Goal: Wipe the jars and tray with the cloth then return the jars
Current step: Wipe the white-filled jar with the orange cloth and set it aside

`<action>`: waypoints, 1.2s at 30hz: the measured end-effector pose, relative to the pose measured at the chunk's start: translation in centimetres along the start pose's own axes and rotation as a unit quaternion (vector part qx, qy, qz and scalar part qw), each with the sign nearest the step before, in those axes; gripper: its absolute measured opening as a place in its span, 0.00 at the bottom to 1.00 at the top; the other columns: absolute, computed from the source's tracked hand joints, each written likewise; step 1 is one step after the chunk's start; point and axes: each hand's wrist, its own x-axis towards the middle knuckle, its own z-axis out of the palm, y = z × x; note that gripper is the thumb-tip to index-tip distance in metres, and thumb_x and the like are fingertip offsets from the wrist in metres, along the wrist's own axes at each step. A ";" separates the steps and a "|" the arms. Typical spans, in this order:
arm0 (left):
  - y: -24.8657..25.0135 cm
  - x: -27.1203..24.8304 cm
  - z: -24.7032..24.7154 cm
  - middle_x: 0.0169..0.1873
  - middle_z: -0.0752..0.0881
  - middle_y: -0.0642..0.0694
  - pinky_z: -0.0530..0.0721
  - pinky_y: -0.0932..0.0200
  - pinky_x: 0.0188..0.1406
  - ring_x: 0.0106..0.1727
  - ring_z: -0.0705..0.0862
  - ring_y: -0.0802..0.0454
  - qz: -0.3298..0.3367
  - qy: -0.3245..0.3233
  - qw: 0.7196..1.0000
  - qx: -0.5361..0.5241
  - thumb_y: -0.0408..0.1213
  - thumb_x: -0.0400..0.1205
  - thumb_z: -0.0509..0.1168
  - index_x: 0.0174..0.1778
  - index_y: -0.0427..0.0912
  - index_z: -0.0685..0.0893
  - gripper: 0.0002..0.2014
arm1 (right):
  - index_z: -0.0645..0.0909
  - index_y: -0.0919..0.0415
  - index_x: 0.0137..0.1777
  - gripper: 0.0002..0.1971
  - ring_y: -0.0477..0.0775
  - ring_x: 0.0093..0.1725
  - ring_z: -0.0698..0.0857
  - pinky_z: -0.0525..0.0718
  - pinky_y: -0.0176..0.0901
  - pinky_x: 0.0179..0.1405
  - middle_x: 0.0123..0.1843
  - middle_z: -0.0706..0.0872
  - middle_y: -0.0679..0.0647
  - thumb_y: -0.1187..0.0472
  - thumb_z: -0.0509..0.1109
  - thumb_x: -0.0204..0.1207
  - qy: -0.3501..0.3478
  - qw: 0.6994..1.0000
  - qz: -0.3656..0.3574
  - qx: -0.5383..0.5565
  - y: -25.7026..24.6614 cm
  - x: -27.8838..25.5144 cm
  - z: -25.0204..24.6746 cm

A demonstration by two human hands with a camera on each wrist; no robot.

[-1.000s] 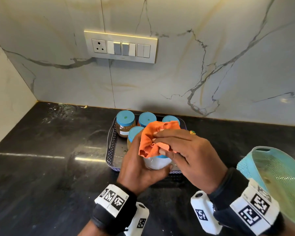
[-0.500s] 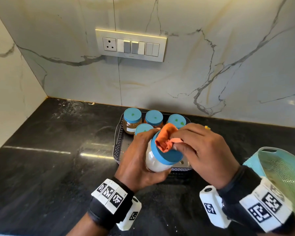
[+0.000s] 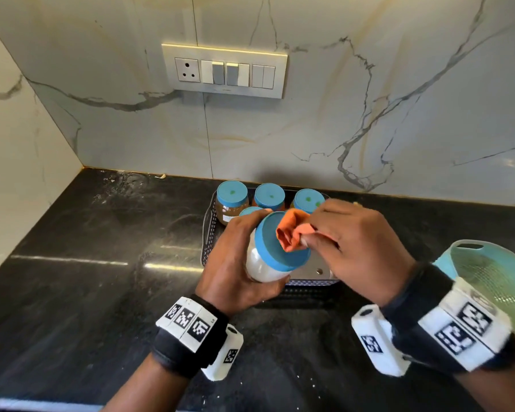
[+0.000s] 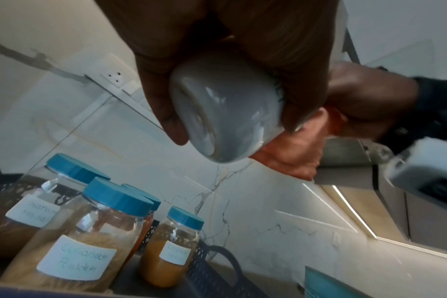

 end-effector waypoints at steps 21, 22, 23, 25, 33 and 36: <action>-0.6 -0.7 0.1 0.73 0.76 0.48 0.81 0.49 0.70 0.74 0.79 0.50 0.012 -0.005 1.000 -0.020 0.54 0.68 0.82 0.79 0.47 0.68 0.46 | 0.86 0.62 0.45 0.05 0.51 0.47 0.84 0.84 0.44 0.50 0.47 0.85 0.52 0.62 0.69 0.79 -0.061 0.996 -0.038 0.061 -3.8 -1.8 1.5; -0.7 -0.8 -0.3 0.72 0.76 0.48 0.81 0.51 0.70 0.73 0.80 0.50 0.002 -0.001 1.000 -0.024 0.57 0.67 0.82 0.79 0.48 0.66 0.48 | 0.86 0.62 0.46 0.05 0.48 0.47 0.83 0.82 0.38 0.52 0.48 0.85 0.50 0.62 0.69 0.79 -0.071 0.995 -0.048 0.053 -3.3 -2.7 1.2; -0.6 -1.0 -0.4 0.72 0.77 0.49 0.81 0.53 0.70 0.72 0.80 0.50 -0.002 -0.003 1.000 -0.030 0.57 0.65 0.83 0.79 0.51 0.66 0.49 | 0.86 0.61 0.46 0.06 0.46 0.47 0.83 0.79 0.33 0.52 0.47 0.84 0.50 0.61 0.68 0.79 -0.068 0.996 -0.040 0.040 -2.5 -3.3 0.9; -0.4 -1.4 0.0 0.71 0.77 0.52 0.80 0.54 0.70 0.72 0.80 0.52 0.008 -0.020 1.000 -0.020 0.49 0.64 0.86 0.79 0.53 0.67 0.49 | 0.85 0.62 0.41 0.10 0.47 0.43 0.81 0.76 0.31 0.48 0.43 0.83 0.50 0.58 0.66 0.79 -0.046 0.999 0.000 0.013 -0.8 -3.4 0.7; -0.1 -0.2 0.1 0.73 0.78 0.47 0.80 0.49 0.73 0.75 0.79 0.48 0.023 -0.036 0.997 -0.065 0.42 0.67 0.85 0.77 0.41 0.71 0.44 | 0.86 0.63 0.42 0.08 0.50 0.45 0.84 0.81 0.41 0.47 0.45 0.85 0.51 0.59 0.68 0.77 -0.021 0.999 -0.002 0.042 -4.1 -0.2 2.0; -0.2 -0.6 -0.9 0.73 0.77 0.48 0.79 0.54 0.73 0.75 0.78 0.51 0.006 -0.021 0.999 -0.045 0.53 0.67 0.84 0.80 0.49 0.66 0.48 | 0.88 0.62 0.47 0.09 0.47 0.49 0.84 0.80 0.36 0.53 0.49 0.86 0.49 0.59 0.67 0.78 -0.057 0.997 -0.032 0.046 -3.9 -2.4 0.7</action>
